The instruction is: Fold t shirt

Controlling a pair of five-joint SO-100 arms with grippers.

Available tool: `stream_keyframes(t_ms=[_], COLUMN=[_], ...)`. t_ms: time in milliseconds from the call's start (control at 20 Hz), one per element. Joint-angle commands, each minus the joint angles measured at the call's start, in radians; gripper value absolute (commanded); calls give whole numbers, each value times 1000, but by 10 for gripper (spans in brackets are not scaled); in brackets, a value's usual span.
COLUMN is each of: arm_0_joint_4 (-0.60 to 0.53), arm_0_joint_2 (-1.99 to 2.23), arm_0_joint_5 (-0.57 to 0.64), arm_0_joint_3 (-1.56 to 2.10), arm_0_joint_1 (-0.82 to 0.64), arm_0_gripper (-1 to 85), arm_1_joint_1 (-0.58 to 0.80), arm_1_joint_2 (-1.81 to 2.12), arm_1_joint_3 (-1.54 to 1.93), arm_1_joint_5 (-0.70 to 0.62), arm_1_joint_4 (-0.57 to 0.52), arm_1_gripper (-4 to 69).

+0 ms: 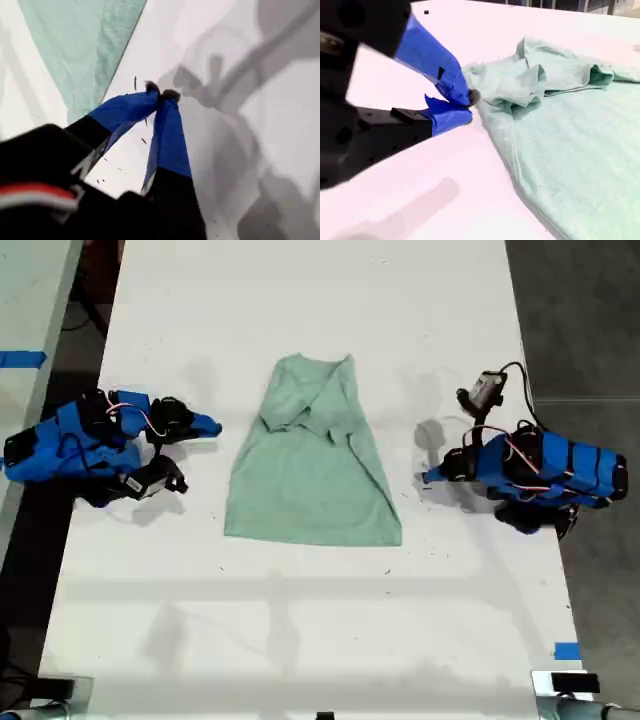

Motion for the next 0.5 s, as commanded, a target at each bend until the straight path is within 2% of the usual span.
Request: stream_keyframes(t_ms=[0,150,350,400,450], arm_0_joint_4=[2,2,2,2,2], arm_0_joint_2=[8,8,8,8,8], arm_0_joint_5=[8,6,2,2,3], arm_0_joint_3=[38,38,38,38,38], arm_0_joint_1=[2,-3,-6,-8,-9], arm_0_gripper=[1,-2,-2,-2,-2], arm_1_joint_1=[-15,9,-84,-101,-117], arm_1_joint_2=[6,-25,-78,-135,-209], arm_1_joint_3=[52,11,-57,-97,-135], arm_1_joint_5=[6,5,160,190,206], arm_1_joint_4=[-11,25,9,6,-21], arm_1_gripper=[-2,-2,-2,33,127])
